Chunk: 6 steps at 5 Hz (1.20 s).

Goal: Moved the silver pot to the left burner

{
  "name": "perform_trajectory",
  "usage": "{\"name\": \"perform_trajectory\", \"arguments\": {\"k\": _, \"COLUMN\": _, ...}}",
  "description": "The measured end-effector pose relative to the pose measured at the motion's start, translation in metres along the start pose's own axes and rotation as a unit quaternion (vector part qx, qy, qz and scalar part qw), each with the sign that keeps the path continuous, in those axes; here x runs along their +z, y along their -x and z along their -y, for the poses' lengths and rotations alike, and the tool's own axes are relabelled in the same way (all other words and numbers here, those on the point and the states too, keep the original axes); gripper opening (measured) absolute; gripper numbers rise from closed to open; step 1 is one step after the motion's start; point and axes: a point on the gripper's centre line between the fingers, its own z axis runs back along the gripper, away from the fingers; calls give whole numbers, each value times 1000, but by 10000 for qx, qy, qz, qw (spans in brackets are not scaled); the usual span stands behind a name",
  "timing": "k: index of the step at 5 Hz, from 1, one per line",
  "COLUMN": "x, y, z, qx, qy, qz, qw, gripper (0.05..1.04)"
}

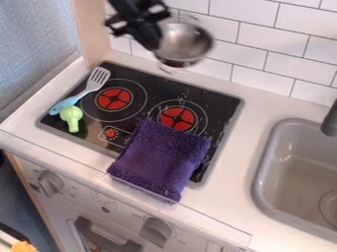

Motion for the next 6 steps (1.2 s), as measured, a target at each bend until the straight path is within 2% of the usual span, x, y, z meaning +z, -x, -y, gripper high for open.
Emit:
{"name": "perform_trajectory", "arguments": {"k": 1, "x": 13, "y": -2, "z": -30, "qx": 177, "qy": -133, "qz": 164, "qw": 9996, "gripper": 72}}
{"name": "perform_trajectory", "arguments": {"k": 3, "x": -12, "y": 19, "z": -78, "qx": 565, "qy": -360, "qz": -240, "qw": 9975, "gripper": 72}}
{"name": "perform_trajectory", "arguments": {"k": 5, "x": -31, "y": 30, "z": -92, "qx": 588, "qy": -518, "qz": -510, "qw": 9956, "gripper": 100}}
{"name": "perform_trajectory", "arguments": {"k": 6, "x": -30, "y": 27, "z": -89, "qx": 633, "qy": -481, "qz": -513, "qw": 9955, "gripper": 283}}
